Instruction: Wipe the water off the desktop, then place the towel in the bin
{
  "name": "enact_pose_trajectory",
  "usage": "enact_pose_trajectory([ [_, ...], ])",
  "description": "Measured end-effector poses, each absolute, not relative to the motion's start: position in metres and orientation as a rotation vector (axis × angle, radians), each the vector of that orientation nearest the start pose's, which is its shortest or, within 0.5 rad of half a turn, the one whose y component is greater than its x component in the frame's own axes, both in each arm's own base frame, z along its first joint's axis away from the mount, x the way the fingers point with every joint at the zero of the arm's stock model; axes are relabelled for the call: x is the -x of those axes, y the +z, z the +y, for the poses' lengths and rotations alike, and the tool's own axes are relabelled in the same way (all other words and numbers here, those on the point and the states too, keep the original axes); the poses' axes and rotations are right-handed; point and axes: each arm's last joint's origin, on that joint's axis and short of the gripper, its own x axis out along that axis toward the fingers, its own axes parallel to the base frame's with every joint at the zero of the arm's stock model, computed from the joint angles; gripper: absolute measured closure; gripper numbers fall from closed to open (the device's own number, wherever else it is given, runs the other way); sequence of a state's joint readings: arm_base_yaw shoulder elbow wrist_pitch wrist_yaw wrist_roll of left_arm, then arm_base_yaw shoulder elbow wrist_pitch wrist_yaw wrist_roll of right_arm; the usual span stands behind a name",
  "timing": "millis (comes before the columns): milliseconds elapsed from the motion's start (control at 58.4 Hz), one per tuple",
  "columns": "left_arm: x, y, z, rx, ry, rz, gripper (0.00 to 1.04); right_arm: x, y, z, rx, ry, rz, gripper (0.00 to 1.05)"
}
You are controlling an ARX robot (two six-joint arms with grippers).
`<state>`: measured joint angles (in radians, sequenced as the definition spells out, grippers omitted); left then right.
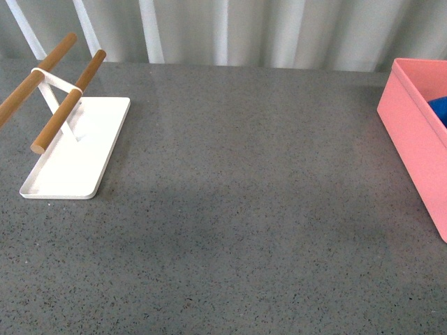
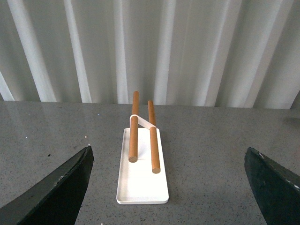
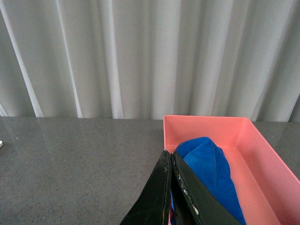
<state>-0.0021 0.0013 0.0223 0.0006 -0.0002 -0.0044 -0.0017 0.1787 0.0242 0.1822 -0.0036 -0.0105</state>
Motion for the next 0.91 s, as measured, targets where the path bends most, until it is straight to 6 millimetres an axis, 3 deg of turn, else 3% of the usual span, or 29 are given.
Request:
enact_pose_trajectory([
  [137, -0.096, 0.171, 0.000, 0.004, -0.002, -0.021, 0.07, -0.097, 0.172, 0.000, 0.010, -0.001, -0.018, 1.01],
  [377, -0.096, 0.171, 0.000, 0.004, -0.002, -0.022, 0.07, -0.096, 0.172, 0.000, 0.010, -0.001, -0.022, 0.98],
  [736, -0.096, 0.171, 0.000, 0.004, -0.002, -0.022, 0.07, -0.096, 0.172, 0.000, 0.010, -0.001, -0.022, 0.36],
  [856, -0.096, 0.171, 0.000, 0.004, -0.002, -0.022, 0.07, -0.096, 0.172, 0.000, 0.010, -0.001, -0.022, 0.09],
  [908, -0.096, 0.171, 0.000, 0.004, -0.002, -0.022, 0.07, -0.096, 0.172, 0.000, 0.009, -0.001, -0.022, 0.05],
])
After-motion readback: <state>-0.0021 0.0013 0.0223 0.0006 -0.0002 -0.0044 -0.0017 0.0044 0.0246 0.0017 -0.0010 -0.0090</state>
